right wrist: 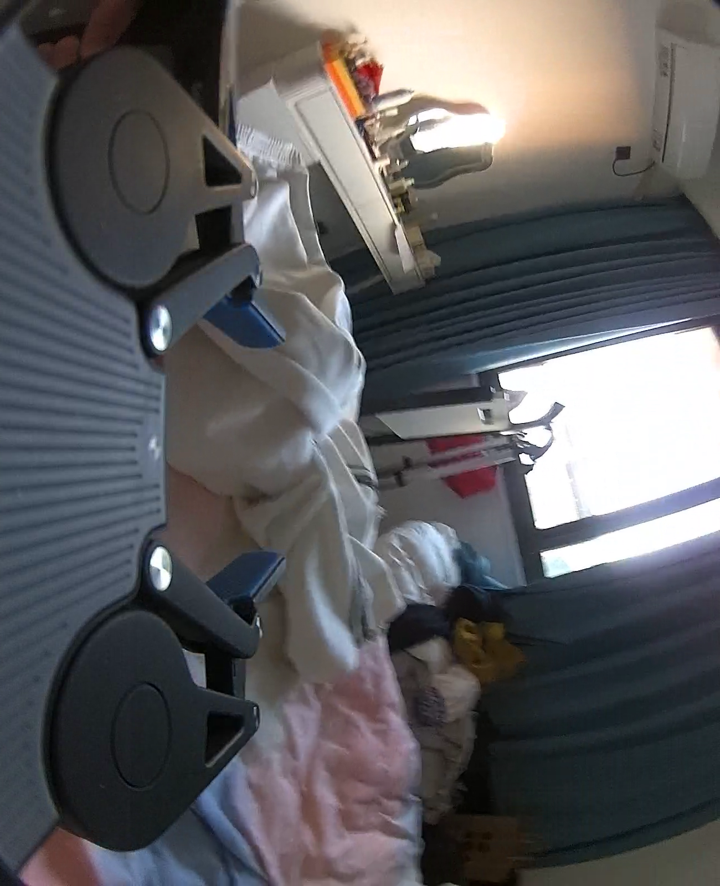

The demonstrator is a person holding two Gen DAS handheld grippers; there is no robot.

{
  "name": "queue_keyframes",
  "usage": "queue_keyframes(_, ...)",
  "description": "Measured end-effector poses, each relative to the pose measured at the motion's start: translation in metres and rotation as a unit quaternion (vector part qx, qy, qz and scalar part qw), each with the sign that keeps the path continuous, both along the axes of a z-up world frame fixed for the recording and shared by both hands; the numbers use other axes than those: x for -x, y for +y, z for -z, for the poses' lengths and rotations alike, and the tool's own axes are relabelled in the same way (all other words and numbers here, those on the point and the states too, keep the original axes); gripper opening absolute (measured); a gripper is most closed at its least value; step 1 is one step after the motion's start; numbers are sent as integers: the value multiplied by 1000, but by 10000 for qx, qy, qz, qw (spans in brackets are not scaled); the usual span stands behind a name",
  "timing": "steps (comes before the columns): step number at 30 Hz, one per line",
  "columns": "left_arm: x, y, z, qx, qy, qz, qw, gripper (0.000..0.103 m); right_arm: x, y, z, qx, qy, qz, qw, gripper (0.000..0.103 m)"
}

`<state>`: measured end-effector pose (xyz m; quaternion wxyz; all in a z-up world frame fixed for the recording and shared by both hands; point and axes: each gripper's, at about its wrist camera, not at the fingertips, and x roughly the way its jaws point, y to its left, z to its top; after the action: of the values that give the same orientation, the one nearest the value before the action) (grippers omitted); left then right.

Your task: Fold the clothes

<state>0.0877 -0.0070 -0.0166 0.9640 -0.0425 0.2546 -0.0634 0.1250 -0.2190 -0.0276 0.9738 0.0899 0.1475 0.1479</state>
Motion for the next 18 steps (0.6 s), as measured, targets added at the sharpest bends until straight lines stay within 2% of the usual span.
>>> queue_keyframes(3,-26,-8,-6,-189,-3,221,9996,89,1,-4,0,120,77,293,9995,82)
queue_keyframes(7,-72,-31,-18,-515,-68,663,9964,89,2,-25,3,-249,252,675,9971,82)
queue_keyframes(12,-156,-77,-35,-1037,-131,1207,9872,89,-5,-51,15,-780,548,1190,9883,82)
queue_keyframes(15,-207,-107,-34,-1146,-70,1408,9834,89,-12,-57,23,-907,630,1327,9850,82)
queue_keyframes(18,-265,-135,-22,-1148,255,1461,9823,88,-21,-60,32,-996,733,1378,9827,82)
